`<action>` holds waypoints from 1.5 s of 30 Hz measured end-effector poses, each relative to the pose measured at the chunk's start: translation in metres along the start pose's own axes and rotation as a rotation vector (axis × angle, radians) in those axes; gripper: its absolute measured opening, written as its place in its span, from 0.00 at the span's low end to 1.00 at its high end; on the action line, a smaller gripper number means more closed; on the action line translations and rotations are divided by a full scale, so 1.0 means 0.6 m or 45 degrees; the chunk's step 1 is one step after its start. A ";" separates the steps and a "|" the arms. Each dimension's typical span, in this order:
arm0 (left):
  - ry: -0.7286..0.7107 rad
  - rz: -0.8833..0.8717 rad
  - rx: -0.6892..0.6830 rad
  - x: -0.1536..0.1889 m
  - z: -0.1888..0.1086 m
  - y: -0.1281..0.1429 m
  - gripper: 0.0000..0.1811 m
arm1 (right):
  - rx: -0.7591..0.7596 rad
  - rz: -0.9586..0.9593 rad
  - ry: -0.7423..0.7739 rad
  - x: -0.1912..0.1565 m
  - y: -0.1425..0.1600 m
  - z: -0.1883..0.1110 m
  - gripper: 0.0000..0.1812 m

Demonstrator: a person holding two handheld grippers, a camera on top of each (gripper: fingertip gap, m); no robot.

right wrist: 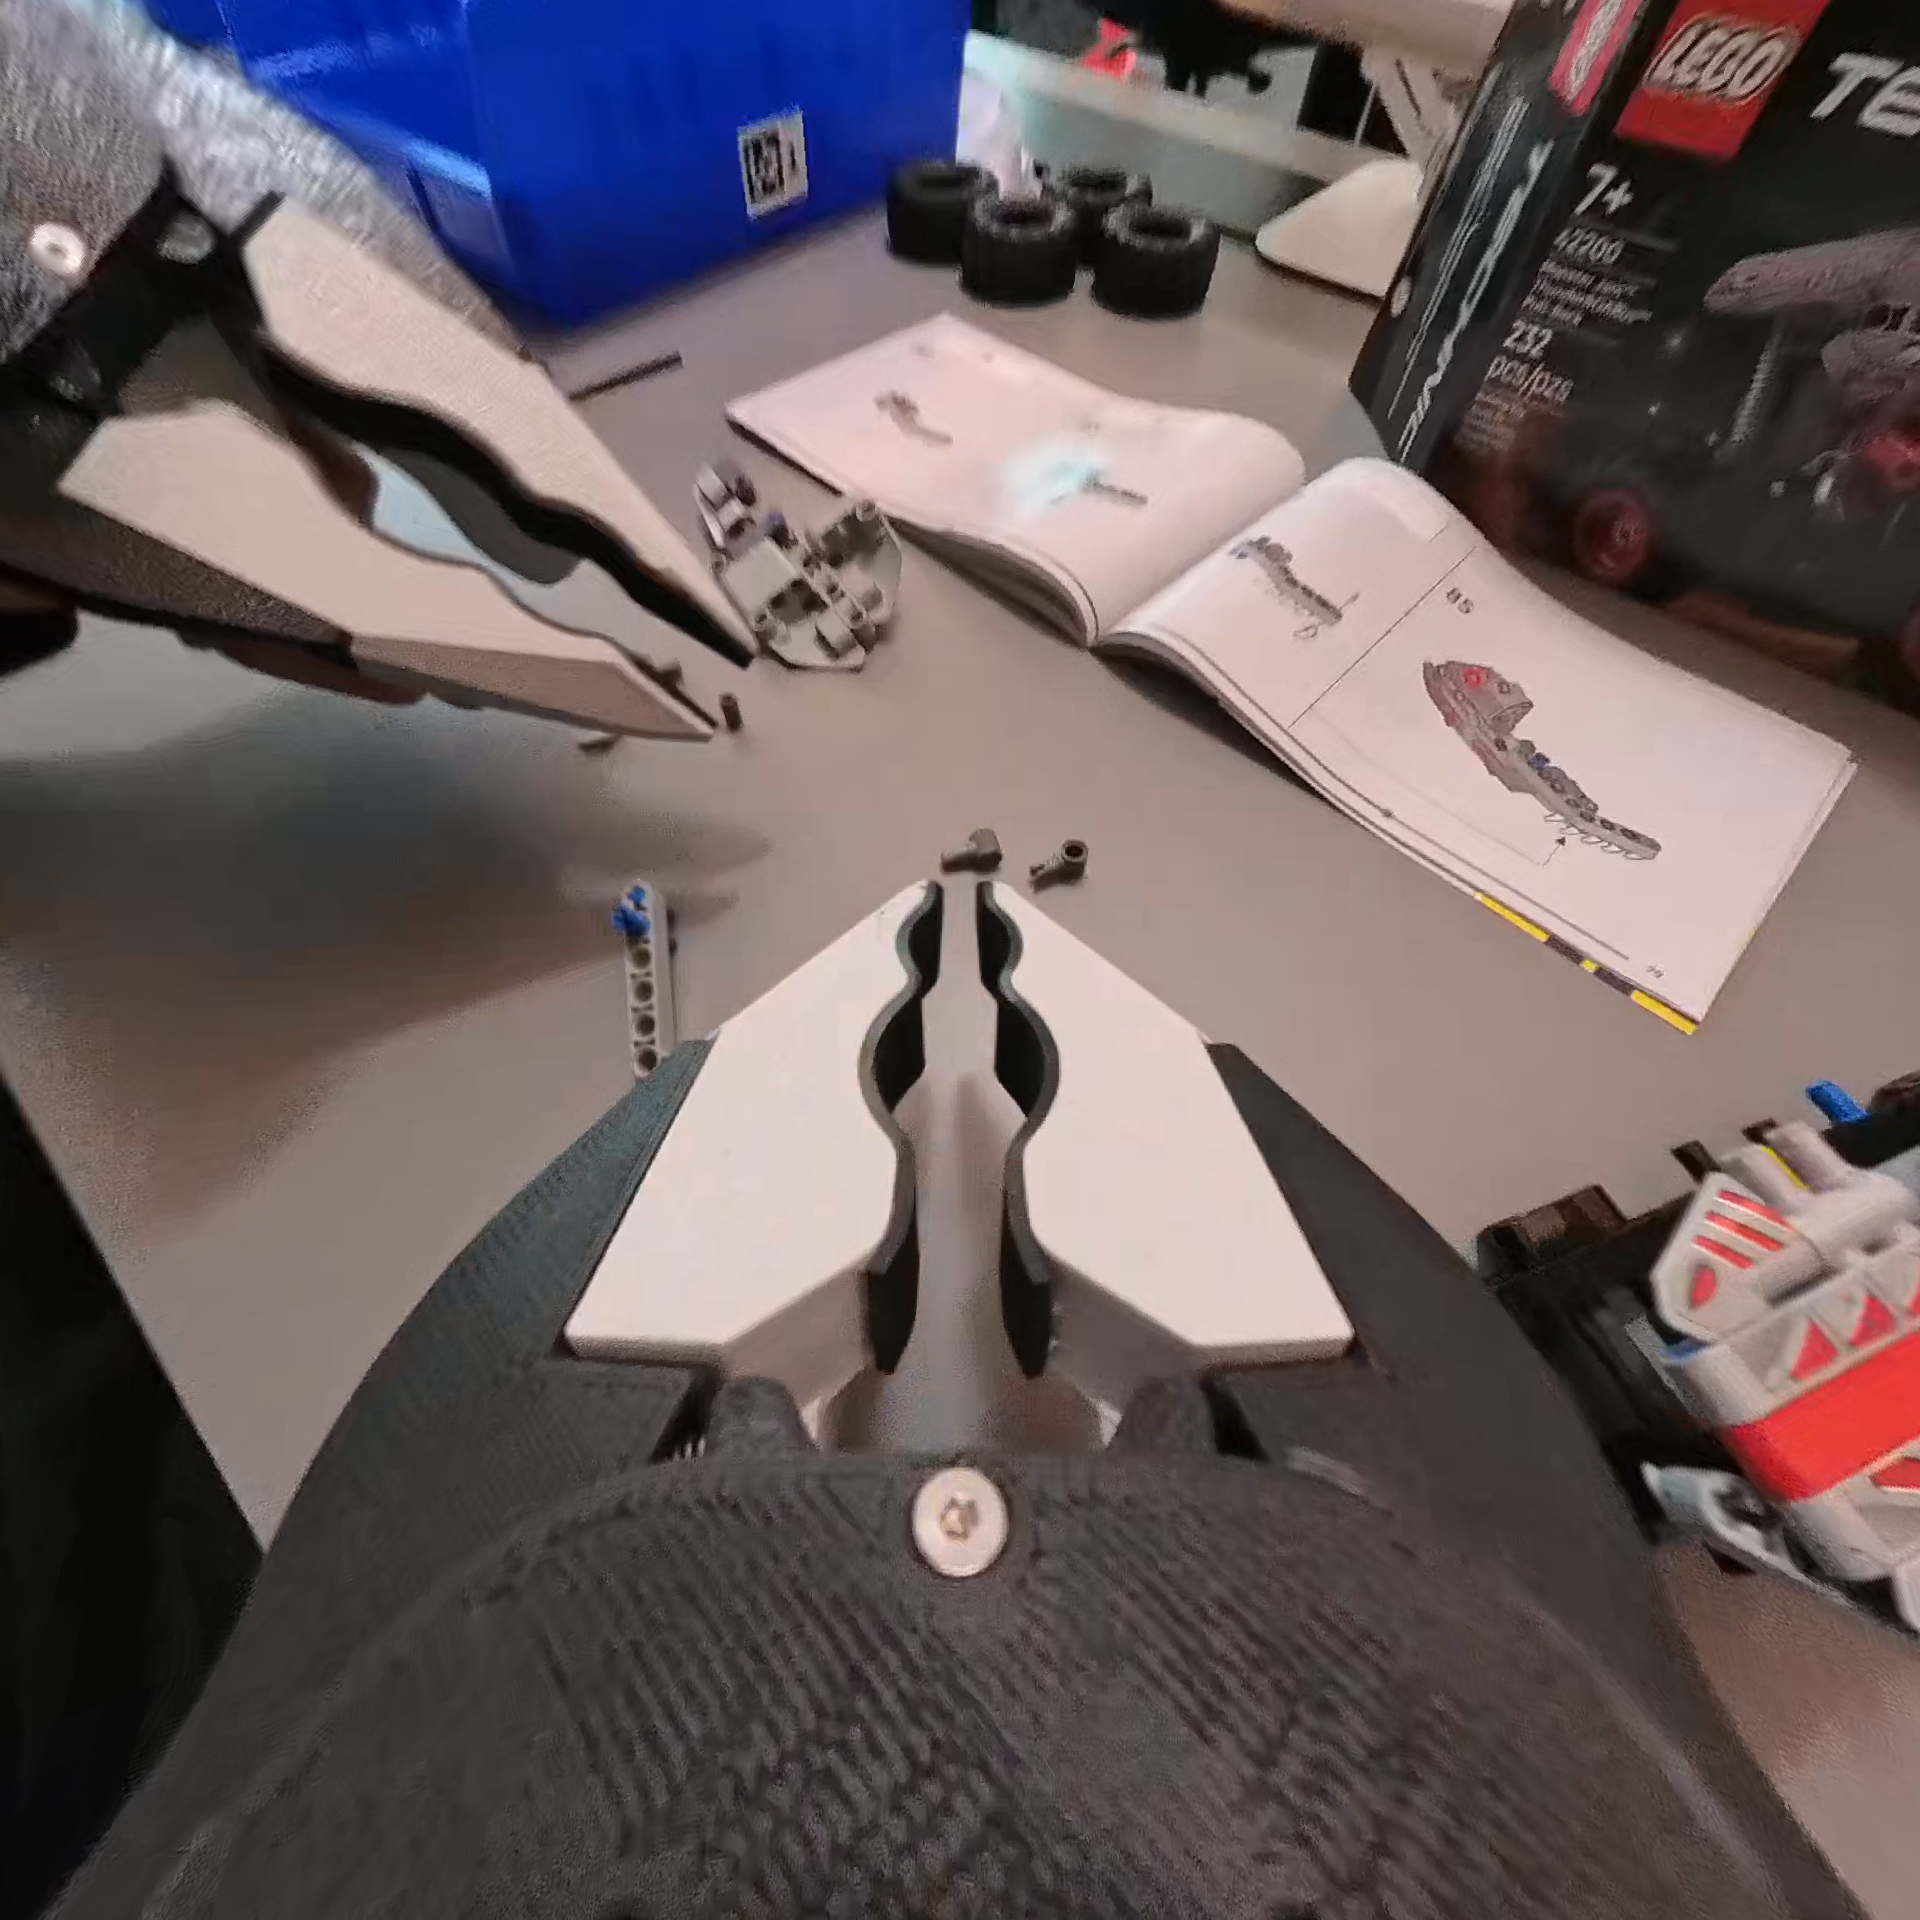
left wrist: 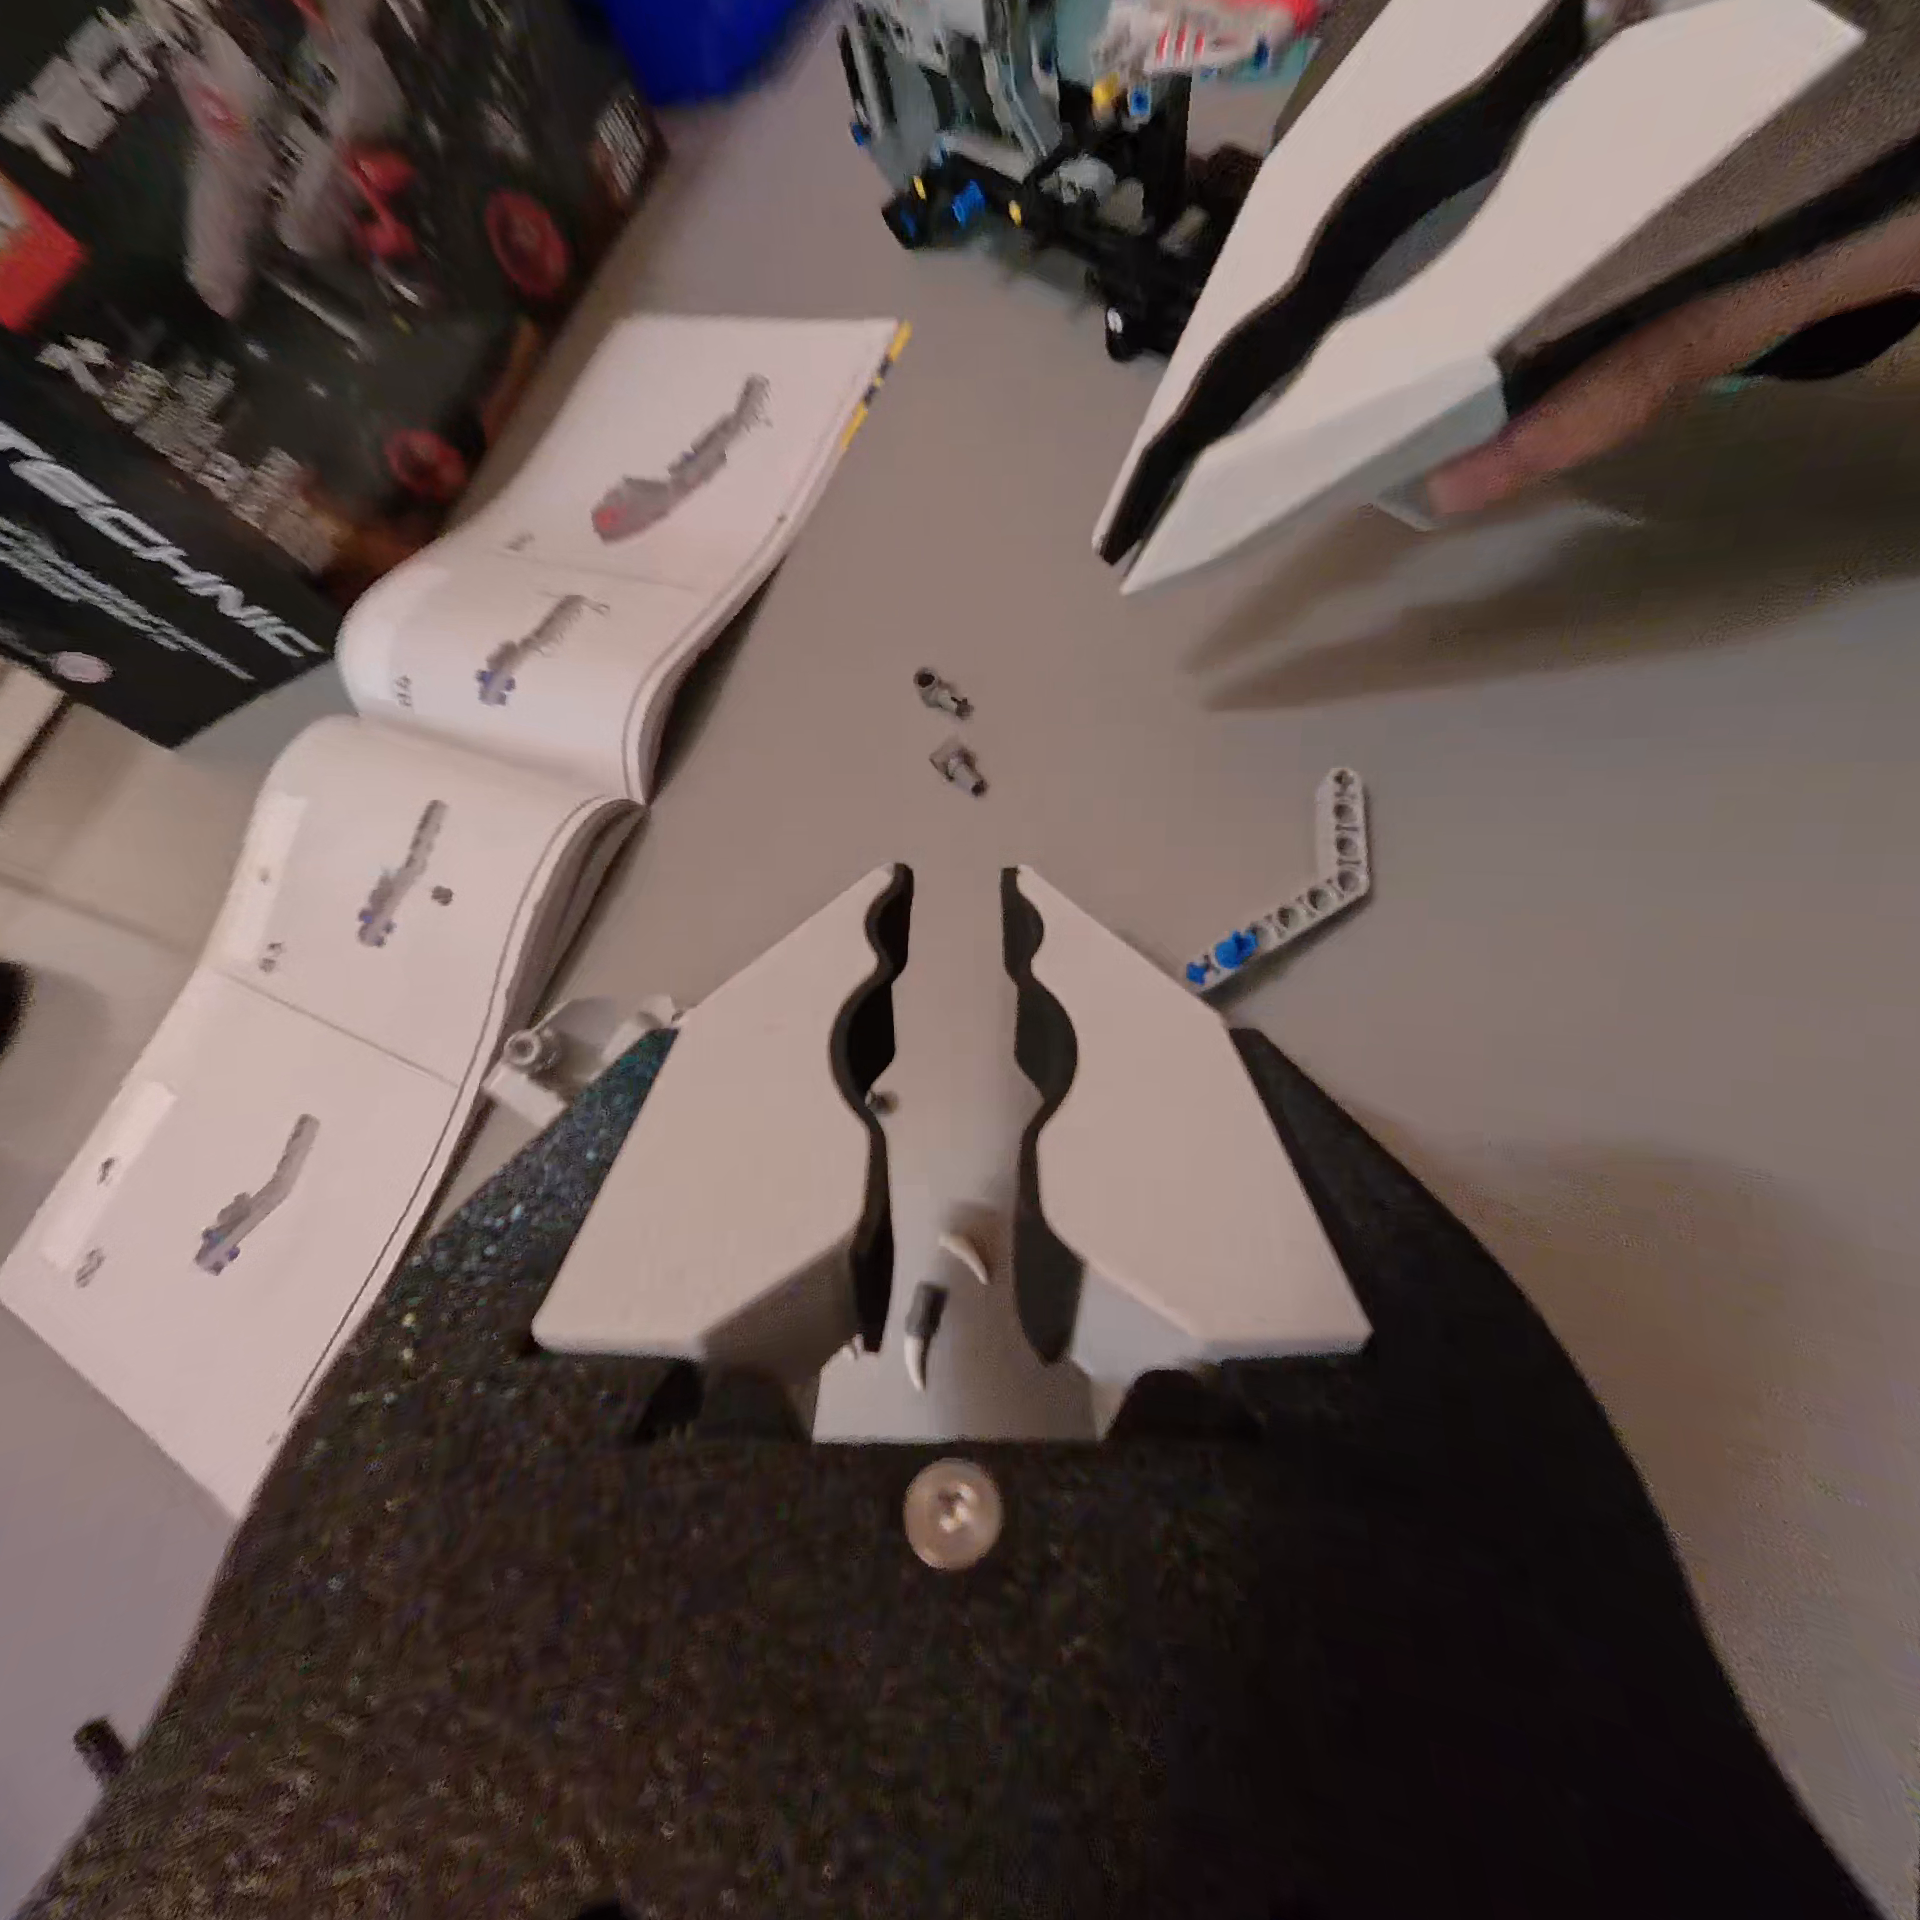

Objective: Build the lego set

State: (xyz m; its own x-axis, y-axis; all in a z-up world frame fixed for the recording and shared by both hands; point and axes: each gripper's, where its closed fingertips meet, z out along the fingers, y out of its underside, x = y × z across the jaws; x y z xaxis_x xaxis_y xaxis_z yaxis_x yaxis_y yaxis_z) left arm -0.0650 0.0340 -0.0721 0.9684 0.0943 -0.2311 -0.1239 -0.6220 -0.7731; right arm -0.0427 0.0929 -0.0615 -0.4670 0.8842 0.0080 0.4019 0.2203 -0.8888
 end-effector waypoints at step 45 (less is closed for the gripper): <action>0.369 0.404 -0.274 0.004 0.104 0.002 0.04 | -0.130 -0.208 -0.018 0.004 0.028 -0.004 0.11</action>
State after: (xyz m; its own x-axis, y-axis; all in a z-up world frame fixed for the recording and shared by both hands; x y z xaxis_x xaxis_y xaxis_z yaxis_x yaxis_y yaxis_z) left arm -0.0763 0.0821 -0.1106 0.9142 -0.3277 -0.2383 -0.4051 -0.7349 -0.5438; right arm -0.0353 0.0997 -0.0756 -0.5432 0.8276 0.1413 0.3975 0.4018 -0.8250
